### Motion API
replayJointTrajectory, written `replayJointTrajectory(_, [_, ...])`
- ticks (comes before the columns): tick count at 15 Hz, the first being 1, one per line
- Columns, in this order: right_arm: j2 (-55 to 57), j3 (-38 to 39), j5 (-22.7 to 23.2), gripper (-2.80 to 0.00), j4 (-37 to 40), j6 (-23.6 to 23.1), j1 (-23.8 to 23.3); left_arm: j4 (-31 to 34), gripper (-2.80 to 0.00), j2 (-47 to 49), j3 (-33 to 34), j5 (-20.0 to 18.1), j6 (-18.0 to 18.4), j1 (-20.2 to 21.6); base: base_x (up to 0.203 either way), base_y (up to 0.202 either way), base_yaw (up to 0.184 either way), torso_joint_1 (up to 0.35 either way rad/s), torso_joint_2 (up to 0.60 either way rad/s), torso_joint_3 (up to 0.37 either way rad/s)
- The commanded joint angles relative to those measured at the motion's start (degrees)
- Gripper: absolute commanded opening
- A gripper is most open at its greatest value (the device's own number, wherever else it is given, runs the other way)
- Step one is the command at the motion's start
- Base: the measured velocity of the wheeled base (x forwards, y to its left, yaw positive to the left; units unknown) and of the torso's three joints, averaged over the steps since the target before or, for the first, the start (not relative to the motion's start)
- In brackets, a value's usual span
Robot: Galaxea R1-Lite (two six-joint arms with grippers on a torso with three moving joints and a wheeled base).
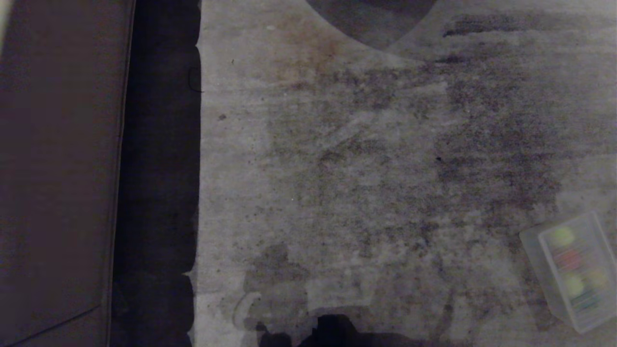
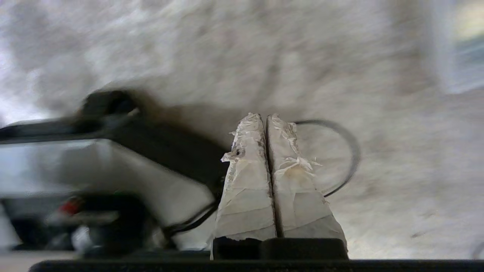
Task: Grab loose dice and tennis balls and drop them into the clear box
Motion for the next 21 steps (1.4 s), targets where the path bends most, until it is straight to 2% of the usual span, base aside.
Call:
replayJointTrajectory(1, [-8.54,2.64,-2.17,-2.80,-2.28,0.12,1.27,-0.02,-2.80,0.09,0.09,0.04,-0.01,0.00,0.000,0.000,0.000,0.000,0.00,0.000])
replayJointTrajectory(3, [-11.86,5.53,-3.66,-2.80,-10.36,-0.36,2.33,-0.01,-2.80,0.09,0.09,0.04,-0.01,0.00,0.000,0.000,0.000,0.000,0.00,0.000])
replayJointTrajectory(7, [-21.98,5.98,-4.33,-2.80,-6.74,-3.19,3.65,0.00,-2.80,0.01,0.09,0.04,-0.08,0.00,0.000,0.000,0.000,0.000,0.00,0.000])
replayJointTrajectory(21, [-21.89,6.06,-4.51,-2.80,-6.63,-2.52,3.82,0.00,-2.80,0.09,0.09,-0.05,-0.01,0.00,0.000,0.000,0.000,0.000,0.00,0.000])
